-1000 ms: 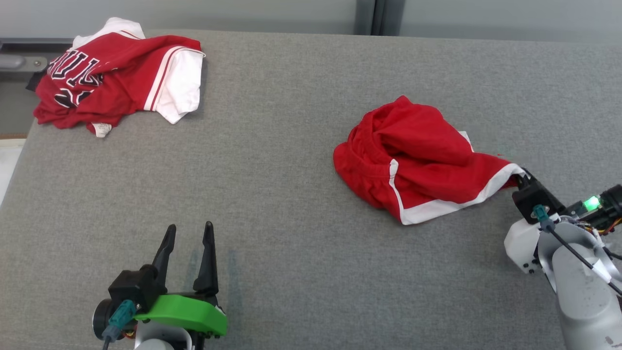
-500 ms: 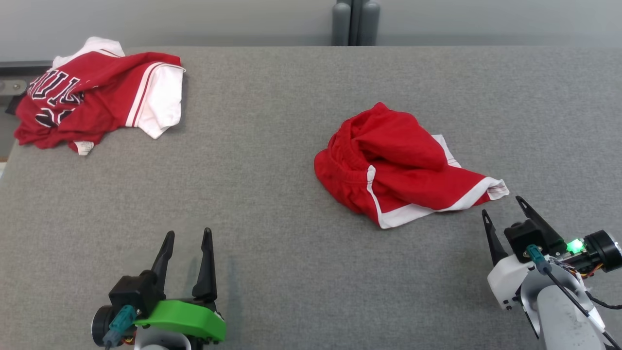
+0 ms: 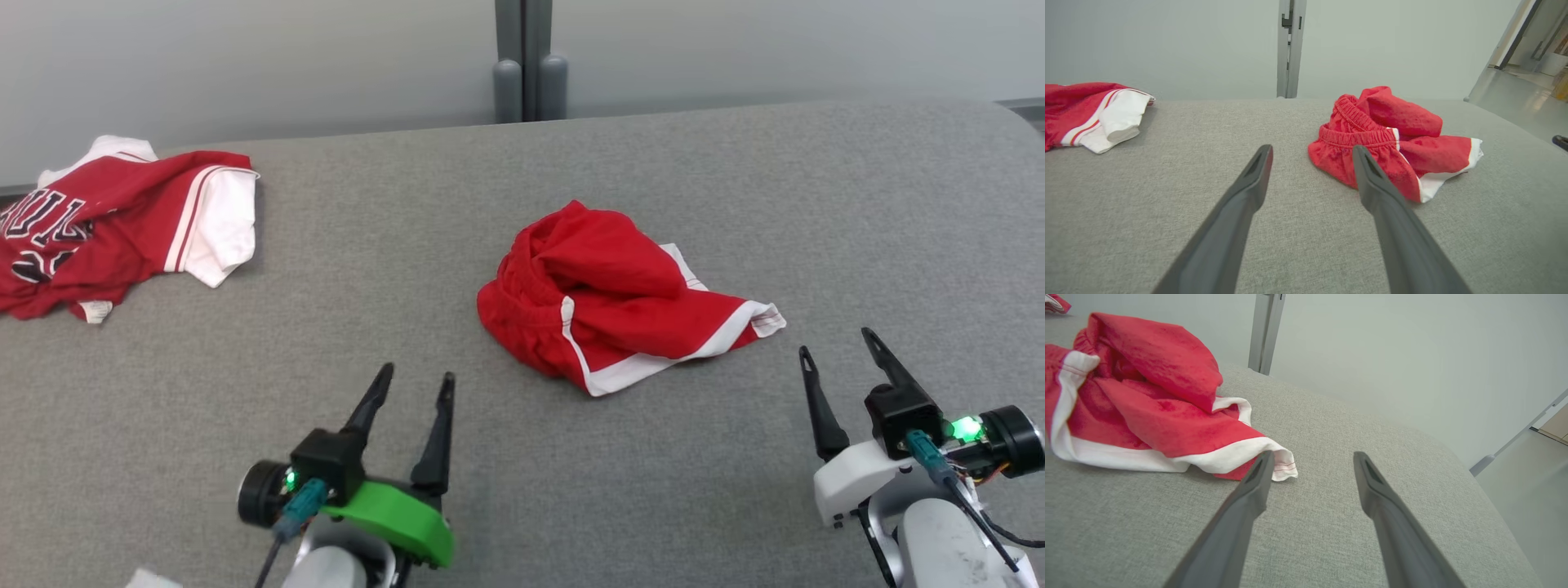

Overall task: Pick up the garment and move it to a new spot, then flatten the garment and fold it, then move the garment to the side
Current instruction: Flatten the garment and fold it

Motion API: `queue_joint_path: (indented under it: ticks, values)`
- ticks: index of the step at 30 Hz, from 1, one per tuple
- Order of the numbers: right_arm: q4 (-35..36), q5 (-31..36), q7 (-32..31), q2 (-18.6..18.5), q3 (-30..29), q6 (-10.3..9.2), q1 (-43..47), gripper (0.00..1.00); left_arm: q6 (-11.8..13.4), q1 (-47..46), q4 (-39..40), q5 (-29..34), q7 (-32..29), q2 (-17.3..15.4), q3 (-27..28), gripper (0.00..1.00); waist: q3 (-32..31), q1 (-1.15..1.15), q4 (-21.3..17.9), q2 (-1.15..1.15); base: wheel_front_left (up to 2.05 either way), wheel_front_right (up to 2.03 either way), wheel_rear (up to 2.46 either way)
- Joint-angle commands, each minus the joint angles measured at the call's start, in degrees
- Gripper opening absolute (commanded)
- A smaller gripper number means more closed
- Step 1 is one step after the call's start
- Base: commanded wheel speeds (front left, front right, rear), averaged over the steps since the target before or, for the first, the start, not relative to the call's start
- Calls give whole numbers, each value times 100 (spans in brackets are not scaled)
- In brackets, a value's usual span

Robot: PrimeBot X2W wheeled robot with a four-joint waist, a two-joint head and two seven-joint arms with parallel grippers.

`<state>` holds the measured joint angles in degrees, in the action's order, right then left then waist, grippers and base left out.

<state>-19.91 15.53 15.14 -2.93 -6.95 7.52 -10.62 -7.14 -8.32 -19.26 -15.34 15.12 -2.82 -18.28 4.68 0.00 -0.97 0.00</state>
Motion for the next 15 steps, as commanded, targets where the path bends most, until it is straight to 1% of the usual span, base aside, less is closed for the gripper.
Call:
queue_joint_path:
  ticks: [1,4,8,12,15]
  values:
    - [61,-112,2,1,79,-6,95,100,-33,-235,-114,79,5,-14,-148,100,-31,0,-180,0,0,0,0]
    - [212,-295,2,-6,292,-7,84,100,-40,-759,-538,178,-72,-18,-674,100,72,0,-358,0,0,0,0]
    - [350,-457,2,-5,505,-7,-15,100,-42,-1494,-1076,25,-251,-32,-1229,100,263,0,-602,0,0,0,0]
    - [412,-527,2,-4,626,-6,-57,100,-40,-2106,-1651,-111,-468,-36,-1570,100,435,0,-817,0,0,0,0]
    - [436,-547,2,-4,641,-7,-84,100,-41,-2452,-1988,-284,-634,-32,-1674,100,541,0,-929,0,0,0,0]
